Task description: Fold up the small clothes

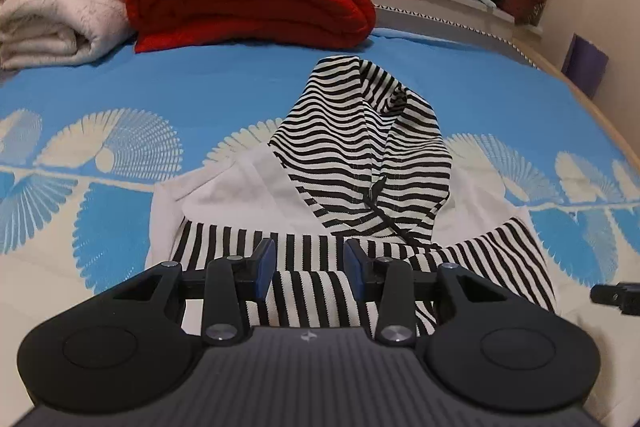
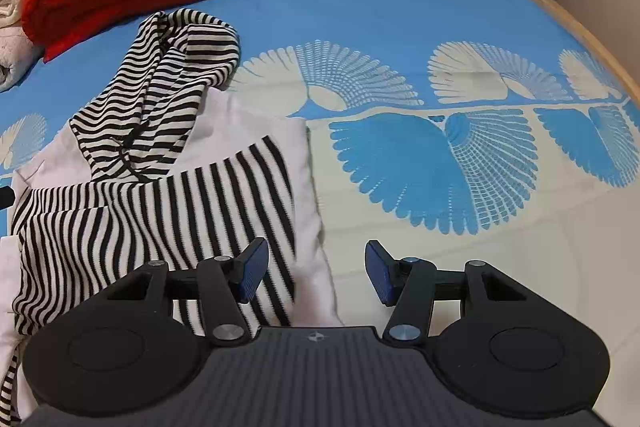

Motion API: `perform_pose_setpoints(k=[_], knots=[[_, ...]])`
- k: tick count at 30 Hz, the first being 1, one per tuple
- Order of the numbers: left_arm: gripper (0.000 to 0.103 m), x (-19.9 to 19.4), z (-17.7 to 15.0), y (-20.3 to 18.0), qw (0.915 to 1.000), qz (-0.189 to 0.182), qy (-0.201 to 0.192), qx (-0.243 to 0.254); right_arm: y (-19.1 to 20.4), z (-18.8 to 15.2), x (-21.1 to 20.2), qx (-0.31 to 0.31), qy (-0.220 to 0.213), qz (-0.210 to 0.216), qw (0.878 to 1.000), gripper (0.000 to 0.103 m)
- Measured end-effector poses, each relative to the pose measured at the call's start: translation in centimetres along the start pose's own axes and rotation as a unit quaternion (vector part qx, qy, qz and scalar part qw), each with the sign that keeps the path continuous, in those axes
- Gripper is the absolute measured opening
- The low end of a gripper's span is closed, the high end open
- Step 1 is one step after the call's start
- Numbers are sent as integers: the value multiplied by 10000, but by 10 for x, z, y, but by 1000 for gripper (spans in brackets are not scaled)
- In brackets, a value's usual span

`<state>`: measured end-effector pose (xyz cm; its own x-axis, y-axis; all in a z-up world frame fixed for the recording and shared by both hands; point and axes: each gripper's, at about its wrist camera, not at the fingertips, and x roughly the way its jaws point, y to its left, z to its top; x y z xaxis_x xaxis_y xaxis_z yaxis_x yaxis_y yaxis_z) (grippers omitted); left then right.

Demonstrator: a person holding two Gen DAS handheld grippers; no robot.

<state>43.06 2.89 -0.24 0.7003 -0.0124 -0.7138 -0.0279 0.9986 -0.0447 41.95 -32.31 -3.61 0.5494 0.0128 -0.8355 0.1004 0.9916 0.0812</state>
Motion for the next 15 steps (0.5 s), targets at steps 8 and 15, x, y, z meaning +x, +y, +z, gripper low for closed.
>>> perform_pose_setpoints(k=[8, 15], knots=[[9, 30, 52, -3, 9993, 159, -331, 102, -13, 11, -1, -169, -127, -263, 9994, 56], [10, 118, 140, -16, 9989, 1, -436, 190, -21, 9, 8, -485, -7, -419, 9979, 56]])
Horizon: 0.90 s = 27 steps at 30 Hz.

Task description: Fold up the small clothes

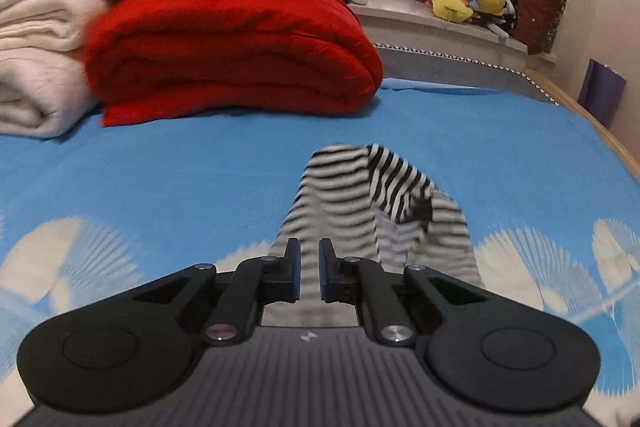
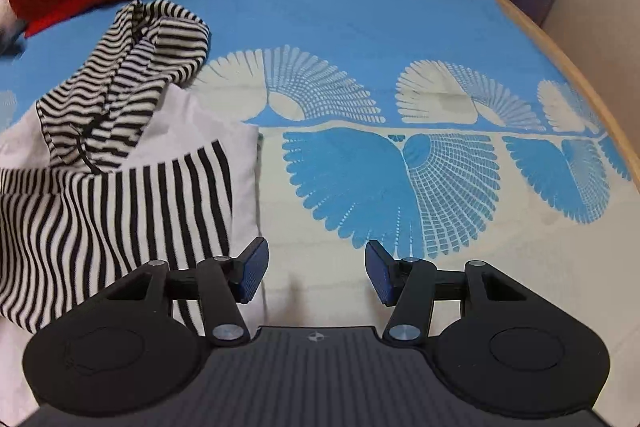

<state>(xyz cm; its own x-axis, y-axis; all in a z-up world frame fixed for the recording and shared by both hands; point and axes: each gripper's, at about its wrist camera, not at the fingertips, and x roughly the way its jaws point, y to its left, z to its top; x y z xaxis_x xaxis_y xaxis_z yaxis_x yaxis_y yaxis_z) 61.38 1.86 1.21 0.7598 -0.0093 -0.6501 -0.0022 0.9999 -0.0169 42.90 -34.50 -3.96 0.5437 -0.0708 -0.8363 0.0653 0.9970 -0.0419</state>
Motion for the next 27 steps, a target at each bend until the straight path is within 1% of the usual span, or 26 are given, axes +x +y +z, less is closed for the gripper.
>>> perform_pose_setpoints(k=[4, 6, 7, 9, 10, 11, 12, 13, 15, 16, 17, 18, 19, 20, 21, 23, 25, 27], knots=[[10, 66, 38, -6, 9998, -170, 51, 78, -1, 0, 3, -9, 31, -26, 10000, 56], [15, 97, 56, -6, 9997, -244, 52, -20, 1, 0, 6, -38, 58, -20, 10000, 56], [19, 111, 64, -5, 9996, -238, 68, -120, 2, 0, 8, -43, 84, -1, 10000, 56], [49, 138, 79, -3, 9989, -170, 113, -419, 4, -1, 10, -39, 136, 54, 9999, 56], [54, 150, 86, -3, 9984, -149, 124, -535, 4, -1, 11, -52, 150, 73, 9998, 56], [61, 163, 92, -3, 9979, -124, 180, -612, 5, -1, 11, -88, 151, 70, 9998, 56], [63, 175, 97, -5, 9973, -70, 288, -673, 6, -1, 11, -122, 140, 55, 9998, 56], [63, 188, 100, -6, 9963, -3, 404, -761, 6, -2, 11, -150, 129, 38, 9998, 56], [63, 209, 103, -5, 9930, -8, 628, -1001, 4, -1, 12, -130, 141, 19, 9998, 56], [63, 217, 102, -4, 9912, 4, 751, -1090, 2, -1, 13, -97, 154, 16, 9998, 56], [59, 225, 100, -4, 9901, 18, 859, -1109, 1, 0, 14, -59, 168, 18, 9998, 56], [35, 230, 99, -4, 9904, 30, 894, -1051, 0, 0, 15, -33, 181, 15, 9998, 56], [17, 232, 97, -5, 9913, 6, 922, -940, -1, 0, 15, -15, 186, 9, 9998, 56], [5, 232, 95, -6, 9920, -33, 960, -825, -1, 0, 14, -10, 178, 11, 9998, 56], [5, 227, 93, -7, 9933, -82, 914, -705, -2, 1, 14, -11, 176, 22, 9998, 56], [4, 205, 88, -11, 9969, -177, 719, -245, -4, 2, 12, 42, 172, 50, 9998, 56], [4, 168, 76, -12, 9979, -475, 427, 63, -7, 4, 9, 123, 134, 109, 9998, 56], [4, 120, 60, -12, 9958, -826, 163, 364, -9, 5, 5, 211, 105, 163, 9996, 56]])
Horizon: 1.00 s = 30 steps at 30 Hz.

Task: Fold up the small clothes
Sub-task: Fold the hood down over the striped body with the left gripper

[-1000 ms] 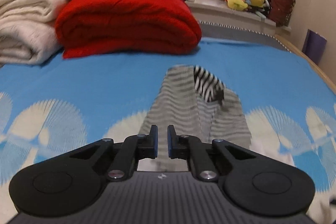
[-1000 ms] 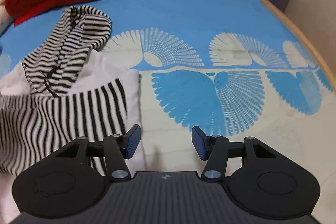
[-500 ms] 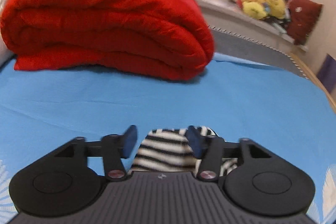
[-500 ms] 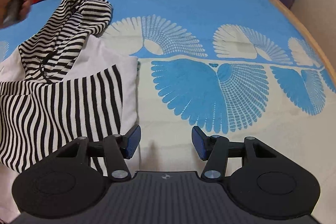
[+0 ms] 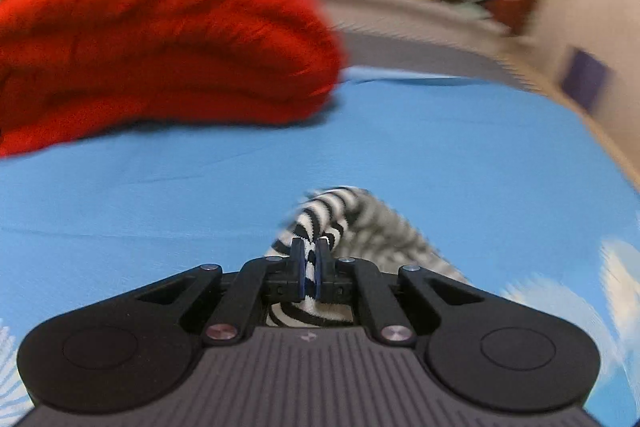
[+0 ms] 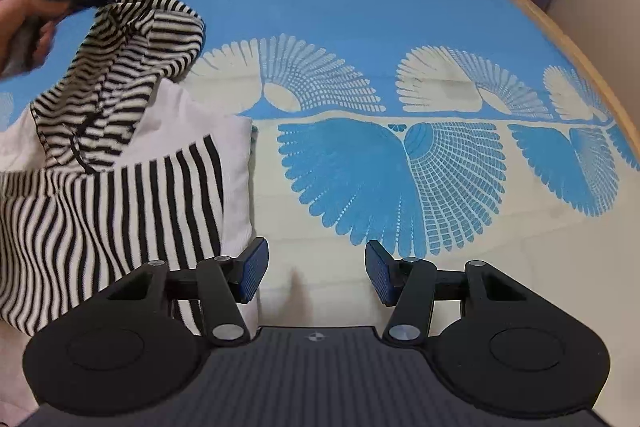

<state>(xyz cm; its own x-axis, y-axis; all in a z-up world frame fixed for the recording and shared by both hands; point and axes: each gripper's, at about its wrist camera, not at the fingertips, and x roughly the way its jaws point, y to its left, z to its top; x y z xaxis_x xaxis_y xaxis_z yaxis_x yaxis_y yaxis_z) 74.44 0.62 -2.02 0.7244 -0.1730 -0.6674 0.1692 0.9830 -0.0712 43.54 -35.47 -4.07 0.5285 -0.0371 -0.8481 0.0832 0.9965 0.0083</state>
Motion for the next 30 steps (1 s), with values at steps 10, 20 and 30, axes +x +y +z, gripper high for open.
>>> perform_pose_setpoints(k=[10, 20, 30], knots=[[5, -285, -186, -19, 9854, -1416, 387, 869, -4, 9, -33, 758, -398, 550, 9948, 56], [24, -307, -202, 49, 9838, -147, 289, -1765, 10, 0, -36, 1627, -332, 1326, 9772, 55], [51, -218, -224, 47, 9694, 216, 1182, -2138, 68, 6, -17, 1644, 161, 1881, 9682, 54]])
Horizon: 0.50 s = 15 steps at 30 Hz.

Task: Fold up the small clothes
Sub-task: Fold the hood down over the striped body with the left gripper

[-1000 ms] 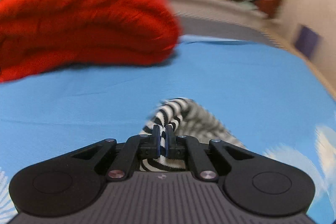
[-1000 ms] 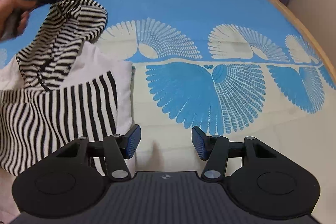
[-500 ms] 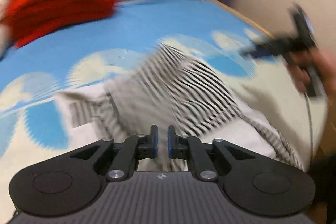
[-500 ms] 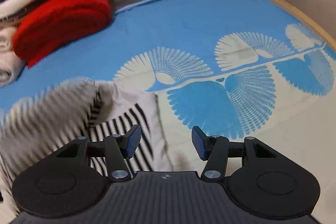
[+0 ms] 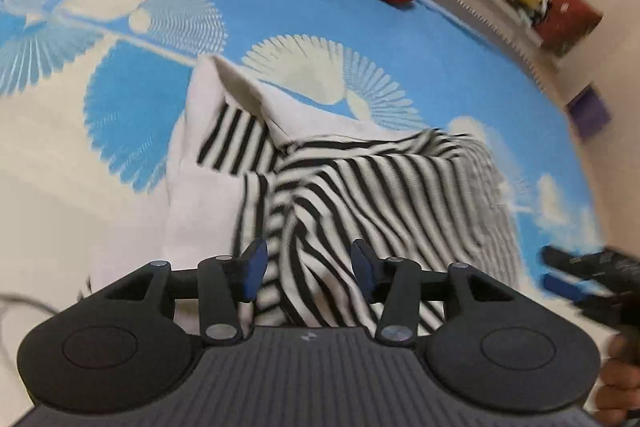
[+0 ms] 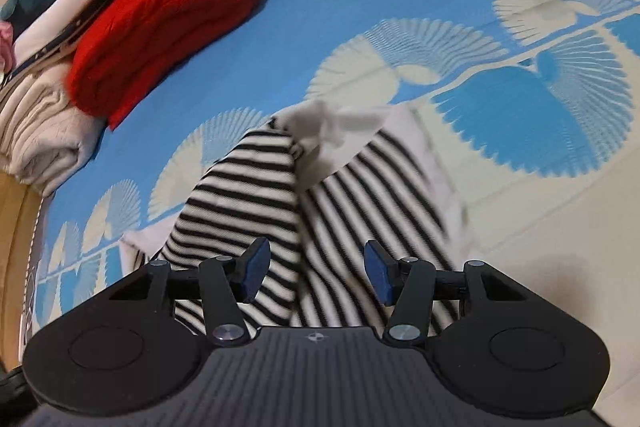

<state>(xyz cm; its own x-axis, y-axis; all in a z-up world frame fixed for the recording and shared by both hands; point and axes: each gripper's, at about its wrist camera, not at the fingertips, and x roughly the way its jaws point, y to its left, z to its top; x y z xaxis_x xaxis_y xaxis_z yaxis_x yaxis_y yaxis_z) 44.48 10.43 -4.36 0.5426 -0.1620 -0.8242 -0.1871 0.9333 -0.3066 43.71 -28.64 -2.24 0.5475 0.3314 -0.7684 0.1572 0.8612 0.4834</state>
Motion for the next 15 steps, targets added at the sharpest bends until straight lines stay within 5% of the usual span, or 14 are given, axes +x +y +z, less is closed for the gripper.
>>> perform_pose_setpoints(k=[1, 2, 3, 7, 9, 12, 13, 14, 15], knots=[[49, 7, 1, -1, 9998, 122, -27, 124, 2, 0, 2, -18, 12, -1, 10000, 54], [35, 13, 0, -1, 9996, 208, -5, 214, 4, 0, 3, -39, 26, -5, 10000, 54], [1, 13, -7, 1, 9994, 189, 19, 273, 4, -1, 4, -55, 46, -20, 10000, 54], [2, -20, -11, -23, 9916, -610, -356, 1083, -5, 2, 3, 10, 87, -61, 9999, 54], [2, -46, -22, -50, 9657, -1615, -472, 1979, -13, 5, 0, 91, 36, -75, 9999, 54], [4, -53, -59, -80, 8971, -3008, 630, 3174, -24, 10, -6, 225, -114, -160, 9996, 55], [5, -47, -76, -85, 8756, -3084, 1127, 3543, -28, 10, -8, 279, -162, -199, 9993, 55], [5, -43, -89, -88, 8650, -2986, 1335, 3805, -31, 10, -8, 321, -174, -214, 9991, 55], [7, -39, -94, -87, 8638, -2867, 1403, 3899, -34, 10, -7, 367, -152, -211, 9990, 55]])
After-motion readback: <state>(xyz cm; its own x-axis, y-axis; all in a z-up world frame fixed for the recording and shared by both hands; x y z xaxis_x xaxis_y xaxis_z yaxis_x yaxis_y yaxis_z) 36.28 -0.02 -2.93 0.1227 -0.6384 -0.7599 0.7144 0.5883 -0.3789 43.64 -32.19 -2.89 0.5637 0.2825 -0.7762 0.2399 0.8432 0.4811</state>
